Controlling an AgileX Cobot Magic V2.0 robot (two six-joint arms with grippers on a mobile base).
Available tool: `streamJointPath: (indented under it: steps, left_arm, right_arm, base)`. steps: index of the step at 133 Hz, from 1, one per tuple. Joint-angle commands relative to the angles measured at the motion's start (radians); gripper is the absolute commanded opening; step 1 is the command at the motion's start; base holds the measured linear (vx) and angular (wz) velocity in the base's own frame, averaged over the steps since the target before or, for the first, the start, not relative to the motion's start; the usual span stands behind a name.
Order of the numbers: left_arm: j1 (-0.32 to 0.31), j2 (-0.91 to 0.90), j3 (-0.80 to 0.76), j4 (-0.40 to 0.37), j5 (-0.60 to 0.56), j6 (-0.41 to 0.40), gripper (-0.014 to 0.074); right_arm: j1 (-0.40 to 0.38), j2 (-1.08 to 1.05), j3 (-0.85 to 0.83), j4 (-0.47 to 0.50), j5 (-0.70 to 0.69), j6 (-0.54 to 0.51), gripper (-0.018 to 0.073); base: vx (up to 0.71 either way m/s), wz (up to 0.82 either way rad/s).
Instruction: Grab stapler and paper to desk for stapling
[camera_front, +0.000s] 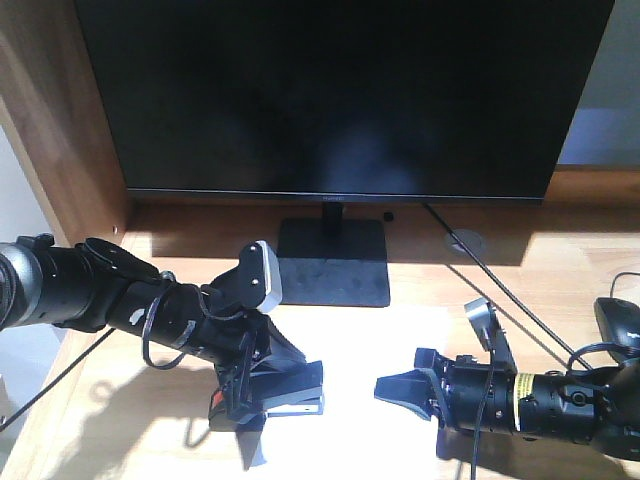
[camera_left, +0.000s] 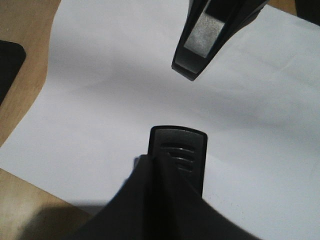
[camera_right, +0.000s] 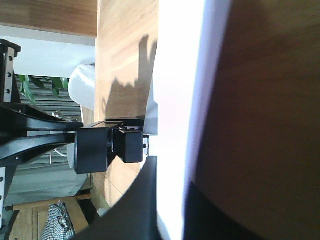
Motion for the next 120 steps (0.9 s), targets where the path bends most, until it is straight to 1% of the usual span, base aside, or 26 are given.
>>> streamJointPath:
  steps: [1, 48, 120]
  left_arm:
    - [-0.004, -0.04, -0.024, -0.049, 0.035, 0.0, -0.0006]
    - [-0.004, -0.04, -0.024, -0.05, 0.035, 0.0, -0.0006]
    - [-0.004, -0.04, -0.024, -0.057, 0.036, 0.0, -0.0006]
  right_arm:
    - [0.001, -0.035, -0.015, 0.008, -0.075, -0.018, -0.0003]
    - [0.0, -0.035, -0.015, 0.008, -0.075, -0.044, -0.0003]
    - [0.0, -0.035, -0.015, 0.008, -0.075, -0.044, -0.0003]
  base:
    - [0.0, 0.0]
    - [0.0, 0.0]
    - [0.0, 0.0]
